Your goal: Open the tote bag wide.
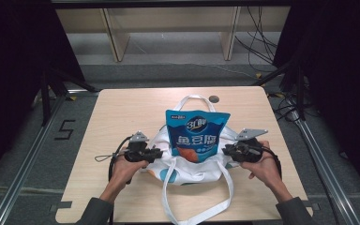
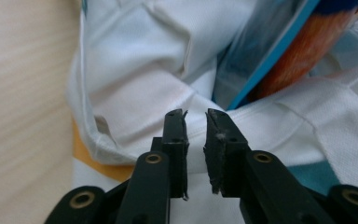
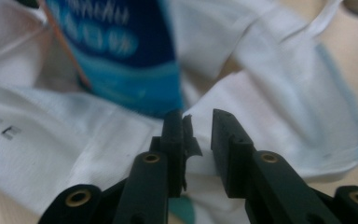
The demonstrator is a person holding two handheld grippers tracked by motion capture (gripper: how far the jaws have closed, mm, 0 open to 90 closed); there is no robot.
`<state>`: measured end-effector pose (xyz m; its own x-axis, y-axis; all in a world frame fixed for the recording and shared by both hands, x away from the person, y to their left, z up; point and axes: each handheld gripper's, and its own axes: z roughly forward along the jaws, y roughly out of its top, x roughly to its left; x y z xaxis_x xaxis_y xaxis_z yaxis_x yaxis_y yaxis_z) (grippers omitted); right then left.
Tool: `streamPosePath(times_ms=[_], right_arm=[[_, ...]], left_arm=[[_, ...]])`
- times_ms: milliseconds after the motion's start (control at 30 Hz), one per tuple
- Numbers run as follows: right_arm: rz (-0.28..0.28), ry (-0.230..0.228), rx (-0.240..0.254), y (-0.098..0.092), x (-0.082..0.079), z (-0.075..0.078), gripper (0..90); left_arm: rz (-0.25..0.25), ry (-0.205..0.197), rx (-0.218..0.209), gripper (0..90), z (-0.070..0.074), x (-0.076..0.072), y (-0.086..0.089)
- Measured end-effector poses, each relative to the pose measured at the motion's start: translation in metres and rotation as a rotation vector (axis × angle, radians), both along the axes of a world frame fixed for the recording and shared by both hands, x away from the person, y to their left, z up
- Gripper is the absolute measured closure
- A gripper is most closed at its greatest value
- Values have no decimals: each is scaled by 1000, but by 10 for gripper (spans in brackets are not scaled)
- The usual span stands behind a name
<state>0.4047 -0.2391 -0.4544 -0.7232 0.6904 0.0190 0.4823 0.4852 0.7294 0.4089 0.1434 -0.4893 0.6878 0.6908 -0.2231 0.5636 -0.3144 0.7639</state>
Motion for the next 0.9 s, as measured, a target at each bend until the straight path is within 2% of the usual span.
streamPosePath(times_ms=[33, 67, 100, 133, 167, 200, 333, 367, 467, 533, 567, 633, 700, 733, 767, 800, 833, 867, 900], right_arm=[[14, 26, -41, 5, -3, -12, 783], [15, 35, -57, 7, -4, -18, 787], [23, 31, -67, 8, -4, -22, 797], [23, 31, -67, 8, -4, -22, 797], [19, 45, -73, 9, -6, -30, 817], [24, 47, -94, 9, -7, -32, 825], [31, 40, -98, 9, -8, -39, 832], [4, 40, -80, 10, -9, -41, 833], [9, 24, -82, 11, -7, -42, 838], [-3, 32, -82, 11, -7, -42, 846], [-8, 37, -76, 12, -6, -43, 846], [-10, 39, -60, 11, -4, -43, 846], [-28, 55, -76, 11, -1, -41, 846], [-28, 55, -76, 11, -1, -41, 846], [-32, 35, -60, 13, 2, -43, 846], [-31, 22, -71, 14, 5, -43, 846], [-44, 14, -66, 16, 11, -44, 846], [-44, 14, -66, 16, 11, -44, 846], [-54, 17, -66, 17, 16, -44, 846]], left_arm=[[-9, -11, 20, 798, -4, -1, -2], [-13, -12, 31, 803, -3, -2, -3], [-13, -29, 46, 808, -4, -4, -4], [-13, -29, 46, 810, -4, -4, -4], [-14, -42, 80, 814, -6, -7, -7], [-13, -48, 78, 816, -7, -7, -8], [0, -35, 99, 857, -14, -5, -7], [18, -46, 89, 857, -16, -8, -9], [31, -65, 114, 859, -15, -8, -12], [30, -60, 108, 862, -15, -7, -12], [14, -71, 119, 865, -16, -2, -12], [17, -63, 121, 876, -16, 3, -11], [21, -73, 131, 877, -16, 5, -11], [24, -78, 133, 877, -16, 8, -12], [26, -85, 145, 877, -15, 11, -12], [46, -76, 134, 877, -16, 14, -12], [58, -91, 150, 881, -16, 21, -11], [58, -91, 150, 881, -16, 21, -11], [82, -92, 137, 881, -17, 28, -13]])
